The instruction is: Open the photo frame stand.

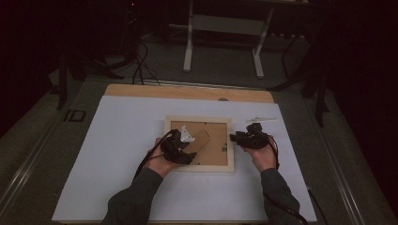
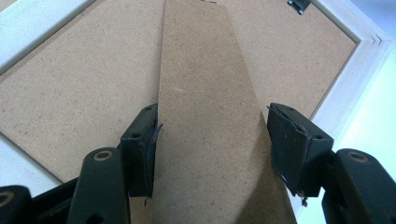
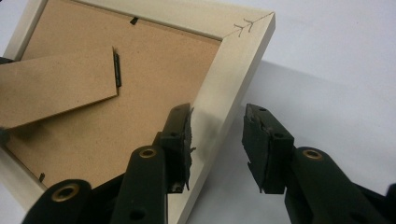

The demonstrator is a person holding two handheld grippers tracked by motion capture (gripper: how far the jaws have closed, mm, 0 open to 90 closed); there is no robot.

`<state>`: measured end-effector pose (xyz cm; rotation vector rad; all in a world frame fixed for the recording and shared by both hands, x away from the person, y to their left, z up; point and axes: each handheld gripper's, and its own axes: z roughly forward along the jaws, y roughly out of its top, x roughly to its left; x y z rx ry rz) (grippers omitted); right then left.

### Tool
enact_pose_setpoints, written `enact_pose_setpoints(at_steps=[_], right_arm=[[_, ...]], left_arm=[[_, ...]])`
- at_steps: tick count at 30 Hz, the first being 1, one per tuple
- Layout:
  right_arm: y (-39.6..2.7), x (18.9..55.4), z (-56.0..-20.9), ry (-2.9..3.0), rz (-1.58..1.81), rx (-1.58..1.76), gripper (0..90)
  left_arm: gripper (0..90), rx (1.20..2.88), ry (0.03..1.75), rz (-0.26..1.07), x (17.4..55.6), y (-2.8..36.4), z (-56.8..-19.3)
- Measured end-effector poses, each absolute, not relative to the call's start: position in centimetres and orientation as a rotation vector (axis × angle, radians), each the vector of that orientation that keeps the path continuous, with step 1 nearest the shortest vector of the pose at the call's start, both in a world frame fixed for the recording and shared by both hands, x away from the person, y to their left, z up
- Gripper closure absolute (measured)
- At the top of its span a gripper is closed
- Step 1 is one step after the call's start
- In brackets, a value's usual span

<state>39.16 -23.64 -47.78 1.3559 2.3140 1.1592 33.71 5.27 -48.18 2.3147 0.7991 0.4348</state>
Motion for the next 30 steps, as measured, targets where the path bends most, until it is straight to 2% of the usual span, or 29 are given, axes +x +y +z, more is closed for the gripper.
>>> enact_pose_setpoints(at_steps=[15,30], right_arm=[[-23.2,40.2,-47.7,2.347,1.187,1.404,58.4],[-23.3,41.1,-47.8,2.384,1.207,1.456,55.7]], left_arm=[[39.9,2.305,0.756,0.526,33.1,5.1,-48.0],[39.8,2.305,0.745,0.543,33.1,5.0,-47.9]])
